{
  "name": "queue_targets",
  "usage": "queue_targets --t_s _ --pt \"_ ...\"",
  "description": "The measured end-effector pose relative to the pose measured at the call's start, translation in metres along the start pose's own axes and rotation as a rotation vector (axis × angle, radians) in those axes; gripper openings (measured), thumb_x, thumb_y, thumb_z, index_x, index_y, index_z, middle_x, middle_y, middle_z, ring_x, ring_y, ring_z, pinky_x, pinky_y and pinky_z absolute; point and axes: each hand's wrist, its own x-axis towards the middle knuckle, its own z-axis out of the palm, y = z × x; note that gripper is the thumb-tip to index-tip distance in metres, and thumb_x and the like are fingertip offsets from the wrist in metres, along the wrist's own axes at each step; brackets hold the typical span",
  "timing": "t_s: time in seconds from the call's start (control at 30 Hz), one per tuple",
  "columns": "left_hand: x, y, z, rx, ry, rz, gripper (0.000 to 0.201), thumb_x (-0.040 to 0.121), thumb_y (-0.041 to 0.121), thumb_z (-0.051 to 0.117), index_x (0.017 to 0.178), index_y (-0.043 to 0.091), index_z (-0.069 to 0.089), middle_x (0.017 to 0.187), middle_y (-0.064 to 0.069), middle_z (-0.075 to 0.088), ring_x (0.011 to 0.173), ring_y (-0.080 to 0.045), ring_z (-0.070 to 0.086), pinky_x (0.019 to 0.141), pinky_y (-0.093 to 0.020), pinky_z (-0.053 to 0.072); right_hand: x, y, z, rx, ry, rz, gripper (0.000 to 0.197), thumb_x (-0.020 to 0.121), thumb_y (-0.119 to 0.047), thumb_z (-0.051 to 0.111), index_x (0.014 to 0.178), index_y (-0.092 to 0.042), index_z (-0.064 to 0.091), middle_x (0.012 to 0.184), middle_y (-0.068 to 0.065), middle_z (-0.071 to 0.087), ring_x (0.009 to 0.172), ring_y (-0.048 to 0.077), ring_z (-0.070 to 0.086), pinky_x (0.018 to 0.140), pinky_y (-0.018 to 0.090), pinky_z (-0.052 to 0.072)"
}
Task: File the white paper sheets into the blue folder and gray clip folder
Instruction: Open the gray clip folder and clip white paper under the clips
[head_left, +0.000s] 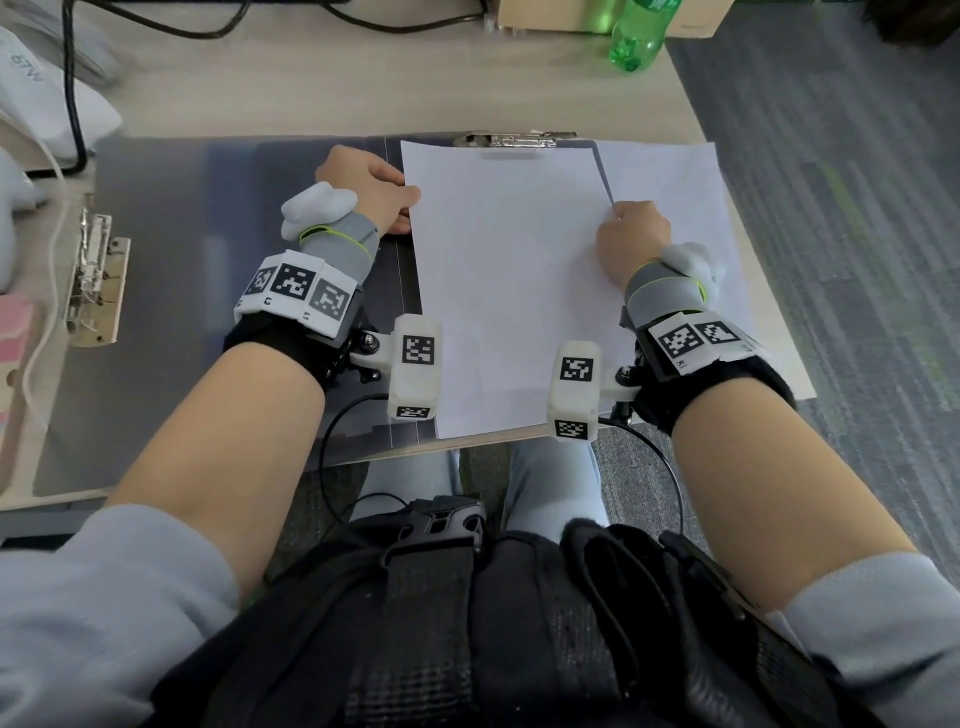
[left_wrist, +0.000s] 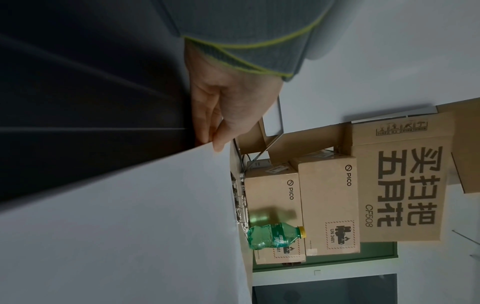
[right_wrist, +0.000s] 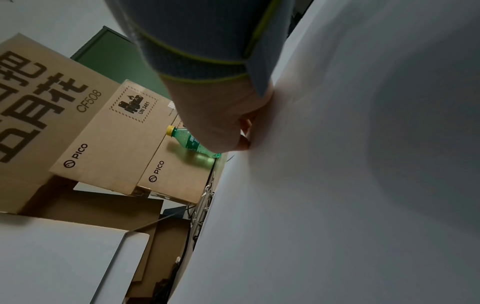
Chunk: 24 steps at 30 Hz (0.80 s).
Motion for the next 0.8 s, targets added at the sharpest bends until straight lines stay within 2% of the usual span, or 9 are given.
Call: queue_targets --t_s 0.07,0.13,0.23,0.3,0.37,0.47,0.57,0.7,0.8 --pt "0.002 0.0 0.0 0.04 0.002 0.004 0.008 0.077 0.01 0.07 0.083 0.014 0.066 0.077 -0.005 0.067 0.035 -0.001 0.058 0.058 -0.023 0.06 0.0 -0.001 0.0 -0.035 0.0 -0.004 0.019 0.088 0.0 0.035 0.081 -0.012 0.048 0.066 0.005 0.038 0.081 0.029 0.038 0.071 0.026 0.033" --pt "0.003 0.0 0.0 0.082 0.007 0.011 0.012 0.074 0.012 0.069 0.086 0.014 0.066 0.078 -0.006 0.069 0.041 -0.003 0.062 0.06 -0.024 0.06 0.002 -0.001 0.001 -0.066 -0.007 -0.006 0.021 0.087 0.0 0.035 0.089 -0.012 0.052 0.066 0.005 0.04 0.081 0.03 0.04 0.07 0.027 0.035" --pt "0.006 0.001 0.0 0.22 0.052 0.069 0.036 0.066 0.016 0.068 0.102 0.016 0.063 0.091 -0.002 0.068 0.071 -0.019 0.067 0.073 -0.03 0.058 0.004 -0.002 0.003 -0.12 -0.003 -0.011 0.032 0.085 -0.002 0.037 0.107 -0.009 0.06 0.09 0.01 0.052 0.082 0.032 0.047 0.073 0.03 0.04" --pt "0.006 0.003 0.003 0.315 0.044 0.173 0.041 0.069 0.011 0.064 0.11 0.017 0.06 0.096 0.003 0.06 0.08 -0.018 0.057 0.077 -0.029 0.052 0.004 -0.002 0.005 -0.165 0.016 -0.014 0.034 0.082 -0.005 0.037 0.106 -0.011 0.06 0.104 0.013 0.054 0.089 0.035 0.052 0.082 0.035 0.044" --pt "0.007 0.005 0.007 0.381 -0.045 0.32 0.042 0.074 0.001 0.055 0.113 0.017 0.061 0.102 0.0 0.053 0.083 -0.016 0.05 0.083 -0.031 0.05 0.005 -0.002 0.008 -0.225 0.068 -0.013 0.034 0.083 -0.007 0.038 0.11 -0.01 0.06 0.122 0.014 0.049 0.108 0.035 0.049 0.093 0.041 0.043" --pt "0.011 0.008 0.013 0.498 -0.224 0.459 0.053 0.078 -0.011 0.041 0.119 0.016 0.062 0.13 -0.01 0.046 0.099 -0.021 0.046 0.095 -0.027 0.04 0.008 -0.004 0.011 -0.292 0.139 -0.05 0.037 0.084 -0.009 0.041 0.116 -0.012 0.059 0.129 0.012 0.041 0.12 0.033 0.036 0.096 0.042 0.038" --pt "0.015 0.01 0.018 0.591 -0.295 0.467 0.058 0.082 -0.009 0.036 0.124 0.022 0.06 0.138 -0.006 0.042 0.128 -0.03 0.033 0.108 -0.029 0.027 0.015 -0.011 0.01 -0.301 0.172 -0.156 0.047 0.084 -0.005 0.043 0.128 -0.019 0.054 0.131 0.012 0.041 0.124 0.033 0.033 0.095 0.038 0.038" --pt "0.025 0.008 0.021 0.536 -0.28 0.444 0.036 0.086 0.011 0.052 0.116 0.025 0.065 0.131 -0.004 0.048 0.124 -0.029 0.036 0.109 -0.03 0.029 0.03 -0.029 0.018 -0.185 0.074 -0.218 0.043 0.09 -0.009 0.04 0.13 -0.017 0.055 0.133 0.012 0.044 0.123 0.033 0.039 0.099 0.033 0.036" --pt "0.032 0.012 0.019 0.515 -0.309 0.459 0.028 0.08 0.028 0.069 0.107 0.026 0.069 0.111 0.002 0.045 0.1 -0.02 0.043 0.097 -0.031 0.038 0.041 -0.039 0.027 -0.097 0.033 -0.195 0.05 0.086 -0.009 0.038 0.133 -0.02 0.051 0.133 0.01 0.047 0.125 0.031 0.036 0.089 0.027 0.03"
